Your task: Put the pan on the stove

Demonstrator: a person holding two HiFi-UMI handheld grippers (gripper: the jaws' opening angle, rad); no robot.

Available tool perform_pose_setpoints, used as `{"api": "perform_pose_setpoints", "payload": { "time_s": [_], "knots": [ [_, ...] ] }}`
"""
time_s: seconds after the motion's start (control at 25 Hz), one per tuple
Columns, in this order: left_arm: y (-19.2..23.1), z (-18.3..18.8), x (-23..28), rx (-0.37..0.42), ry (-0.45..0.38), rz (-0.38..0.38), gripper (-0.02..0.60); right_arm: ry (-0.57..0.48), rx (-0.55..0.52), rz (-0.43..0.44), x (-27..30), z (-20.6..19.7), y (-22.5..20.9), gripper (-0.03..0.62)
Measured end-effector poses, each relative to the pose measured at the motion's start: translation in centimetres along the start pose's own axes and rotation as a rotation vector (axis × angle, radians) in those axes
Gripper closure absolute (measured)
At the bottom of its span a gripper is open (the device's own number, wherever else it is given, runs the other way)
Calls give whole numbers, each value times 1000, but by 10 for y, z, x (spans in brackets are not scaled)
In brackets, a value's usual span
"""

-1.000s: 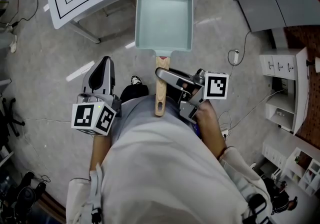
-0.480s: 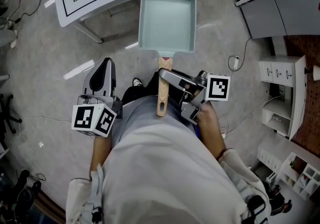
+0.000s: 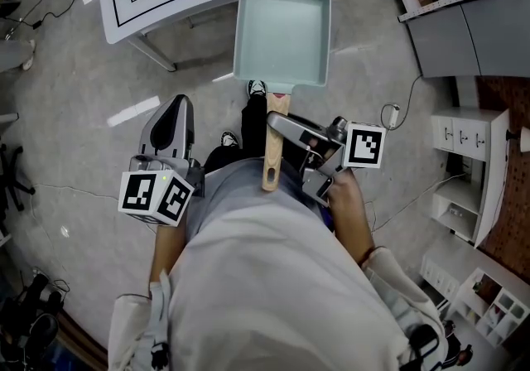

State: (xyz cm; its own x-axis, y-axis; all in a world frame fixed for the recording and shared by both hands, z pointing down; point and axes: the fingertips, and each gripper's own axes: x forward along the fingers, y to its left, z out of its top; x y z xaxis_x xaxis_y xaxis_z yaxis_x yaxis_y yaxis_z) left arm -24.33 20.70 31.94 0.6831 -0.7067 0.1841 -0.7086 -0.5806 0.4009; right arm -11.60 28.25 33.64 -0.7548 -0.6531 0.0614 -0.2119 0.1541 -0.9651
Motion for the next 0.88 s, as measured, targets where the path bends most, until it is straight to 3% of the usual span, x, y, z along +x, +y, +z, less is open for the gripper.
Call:
{"api": "perform_pose_setpoints", "payload": {
  "time_s": [0.24,0.88],
  "knots": [
    [26,13,59,9,11,5,574,11,-7,-4,29,60,-23,437],
    [43,47,159,17,9,78,574,95,-12,33,58,165,-48,436]
  ]
}}
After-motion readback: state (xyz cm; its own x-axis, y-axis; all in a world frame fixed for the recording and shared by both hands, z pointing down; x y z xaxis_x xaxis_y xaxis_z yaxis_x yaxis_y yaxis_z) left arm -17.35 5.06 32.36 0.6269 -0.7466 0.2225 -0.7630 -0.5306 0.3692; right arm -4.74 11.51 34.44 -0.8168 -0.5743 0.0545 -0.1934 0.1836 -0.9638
